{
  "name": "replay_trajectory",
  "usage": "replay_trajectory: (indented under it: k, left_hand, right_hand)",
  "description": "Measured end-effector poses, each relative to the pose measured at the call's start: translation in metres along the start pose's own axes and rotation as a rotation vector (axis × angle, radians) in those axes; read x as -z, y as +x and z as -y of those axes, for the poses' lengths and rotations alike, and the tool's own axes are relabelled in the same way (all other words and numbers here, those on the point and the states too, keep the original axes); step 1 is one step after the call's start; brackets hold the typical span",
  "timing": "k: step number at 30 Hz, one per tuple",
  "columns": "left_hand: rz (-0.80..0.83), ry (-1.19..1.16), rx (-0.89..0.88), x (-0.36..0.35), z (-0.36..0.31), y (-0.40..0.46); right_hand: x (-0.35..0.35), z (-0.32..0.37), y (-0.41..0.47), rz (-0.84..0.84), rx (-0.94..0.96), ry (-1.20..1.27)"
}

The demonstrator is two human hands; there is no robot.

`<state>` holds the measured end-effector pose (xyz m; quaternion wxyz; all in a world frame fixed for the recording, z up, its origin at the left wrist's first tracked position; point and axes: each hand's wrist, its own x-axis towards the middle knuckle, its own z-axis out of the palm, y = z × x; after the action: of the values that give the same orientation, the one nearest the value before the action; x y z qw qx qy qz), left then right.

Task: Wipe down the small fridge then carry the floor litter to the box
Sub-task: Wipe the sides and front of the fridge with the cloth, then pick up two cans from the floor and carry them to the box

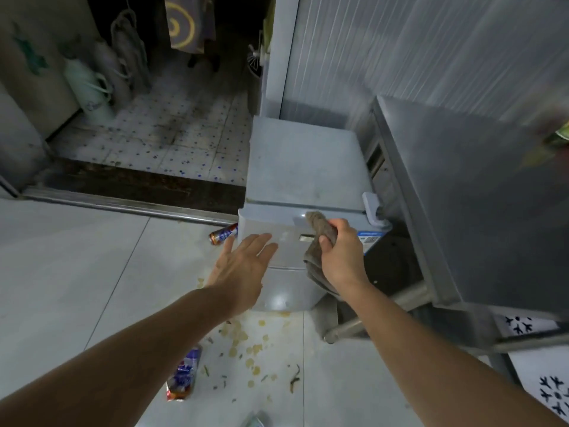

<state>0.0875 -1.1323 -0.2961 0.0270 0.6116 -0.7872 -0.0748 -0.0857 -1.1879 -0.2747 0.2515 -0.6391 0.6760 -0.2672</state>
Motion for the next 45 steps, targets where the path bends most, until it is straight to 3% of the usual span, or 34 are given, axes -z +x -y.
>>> replay_trajectory:
  k: [10,15,25,34,45]
  left_hand:
    - [-0.106,-0.112,0.098,0.015,0.002,0.057]
    - [-0.144,-0.135,0.135,0.004,0.010,0.062]
    - [-0.132,-0.179,0.180,0.000,0.044,0.011]
    - [0.019,-0.211,0.207,-0.007,0.109,-0.069]
    - [0.215,-0.242,0.353,-0.037,0.183,-0.108]
  right_hand:
    - [0.004,0.015,0.104,-0.119,0.145,-0.066]
    - [-0.013,0.001,0.125,0.131,0.019,-0.342]
    - [-0.030,0.023,0.030,-0.010,0.126,-0.310]
    - [-0.106,0.065,-0.070,0.113,0.047,-0.275]
    - [-0.200,0.069,-0.105,0.451,-0.138,-0.232]
